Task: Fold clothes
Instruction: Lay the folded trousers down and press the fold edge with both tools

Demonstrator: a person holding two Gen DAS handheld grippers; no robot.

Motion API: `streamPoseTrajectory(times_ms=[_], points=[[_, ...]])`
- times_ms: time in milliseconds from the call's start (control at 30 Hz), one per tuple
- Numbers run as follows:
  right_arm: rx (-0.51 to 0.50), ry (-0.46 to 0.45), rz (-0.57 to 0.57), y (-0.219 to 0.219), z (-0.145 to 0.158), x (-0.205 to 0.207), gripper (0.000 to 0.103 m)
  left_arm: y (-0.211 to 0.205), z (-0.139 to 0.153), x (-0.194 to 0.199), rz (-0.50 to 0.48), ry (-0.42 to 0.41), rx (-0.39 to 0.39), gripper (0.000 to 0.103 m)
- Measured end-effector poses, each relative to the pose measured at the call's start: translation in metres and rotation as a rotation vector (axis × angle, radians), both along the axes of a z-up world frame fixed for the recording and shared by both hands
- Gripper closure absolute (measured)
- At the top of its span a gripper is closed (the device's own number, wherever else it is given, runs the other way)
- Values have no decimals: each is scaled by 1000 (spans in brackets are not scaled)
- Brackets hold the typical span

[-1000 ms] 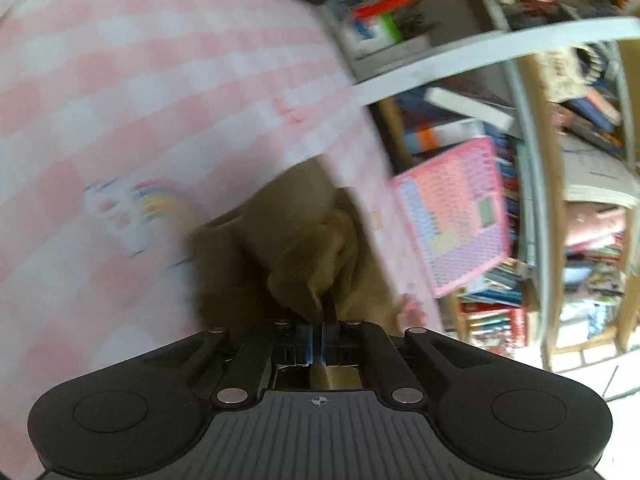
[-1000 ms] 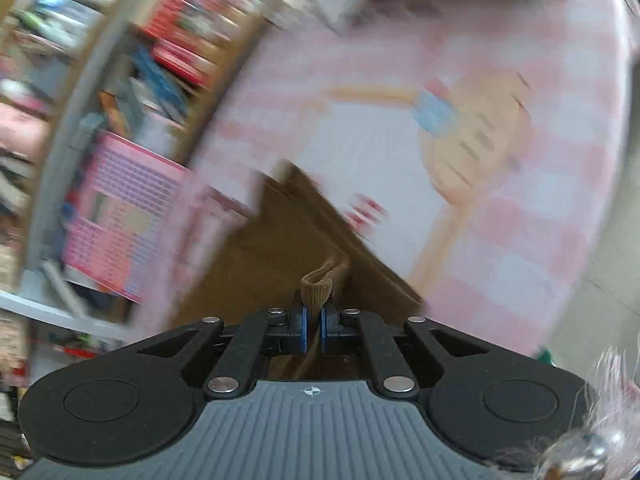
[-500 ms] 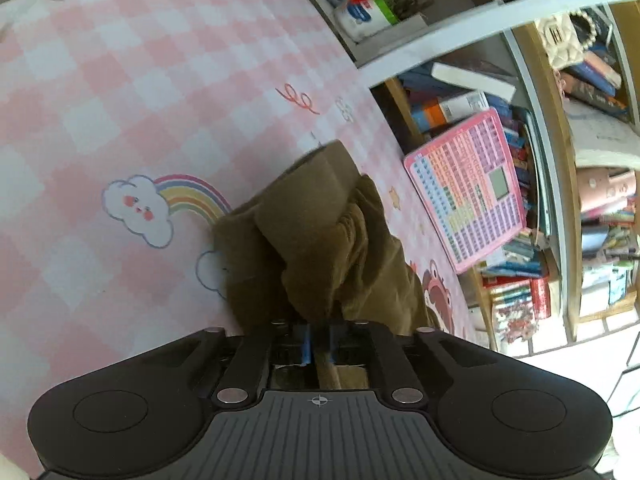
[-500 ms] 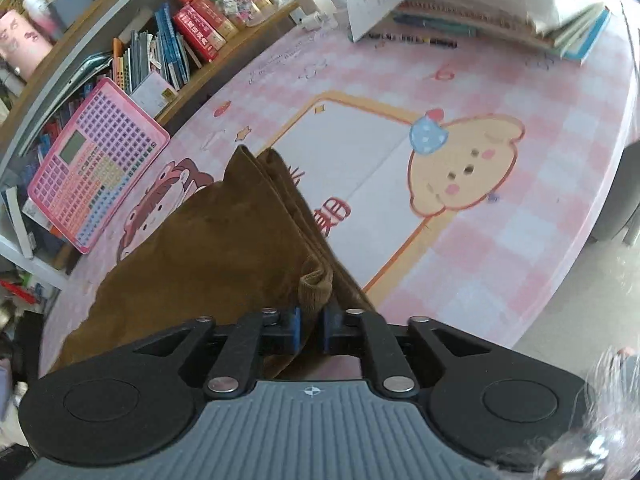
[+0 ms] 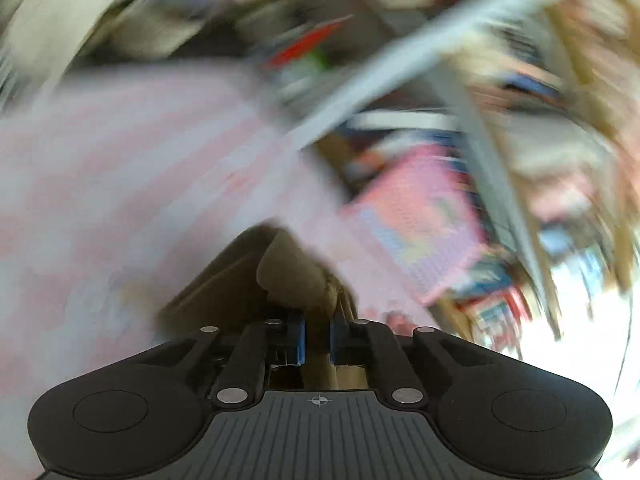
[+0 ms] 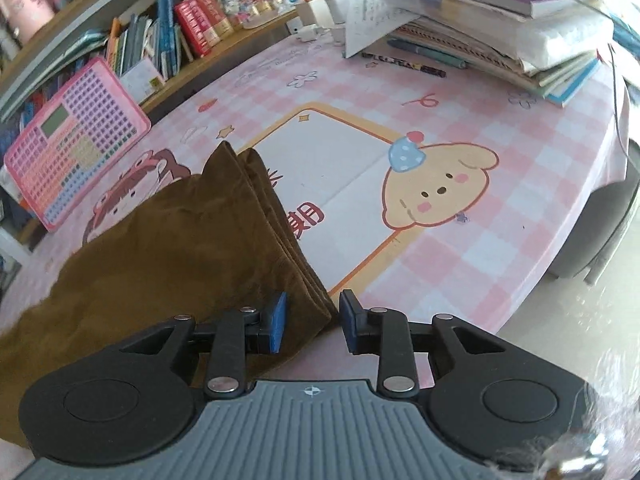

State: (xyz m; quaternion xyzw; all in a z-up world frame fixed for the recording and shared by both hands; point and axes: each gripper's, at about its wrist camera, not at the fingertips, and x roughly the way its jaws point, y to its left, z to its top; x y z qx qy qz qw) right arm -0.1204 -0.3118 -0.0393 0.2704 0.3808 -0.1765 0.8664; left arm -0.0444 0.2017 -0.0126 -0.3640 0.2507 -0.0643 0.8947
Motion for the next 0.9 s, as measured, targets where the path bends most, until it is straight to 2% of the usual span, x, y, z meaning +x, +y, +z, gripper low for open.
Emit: streamPoseTrajectory(times_ms=[67, 100, 200, 233, 267, 333, 400, 467, 533, 567, 667, 767, 833, 867, 900], points=[[-15, 8, 8, 2, 0, 1, 75, -6, 9, -7, -14, -40, 75, 94], [-19, 11, 8, 2, 0, 1, 75, -3, 4, -7, 0, -9, 83, 93], [-31, 14, 16, 3, 0, 2, 75, 21, -47, 13, 66, 283, -2, 92], [-36, 17, 22, 4, 0, 2, 75, 28, -57, 14, 80, 320, -53, 89], [-31, 19, 21, 3, 1, 2, 75, 32, -59, 10, 89, 305, -93, 87], [-20, 22, 20, 2, 1, 2, 75, 36, -53, 3, 104, 269, -96, 69], [4, 18, 9, 0, 3, 0, 75, 39, -48, -5, 135, 253, -76, 65], [30, 11, -3, -1, 6, -2, 74, 47, -49, -16, 170, 256, -108, 58], [75, -18, 0, -1, 10, -5, 63, 49, -53, -24, 195, 280, -157, 44], [98, -32, 1, -1, 11, -6, 57, 46, -55, -22, 199, 300, -172, 40], [91, -10, 13, 4, 11, -1, 56, 39, -60, -13, 197, 316, -197, 34], [66, 22, 24, 10, 8, 3, 58, 33, -63, -4, 194, 320, -211, 34], [42, 38, 29, 12, 6, 4, 69, 29, -63, 1, 196, 315, -202, 39], [32, 41, 36, 12, 5, 5, 78, 28, -62, 3, 197, 319, -201, 48], [23, 44, 42, 12, 4, 6, 81, 27, -62, 5, 198, 324, -200, 68]])
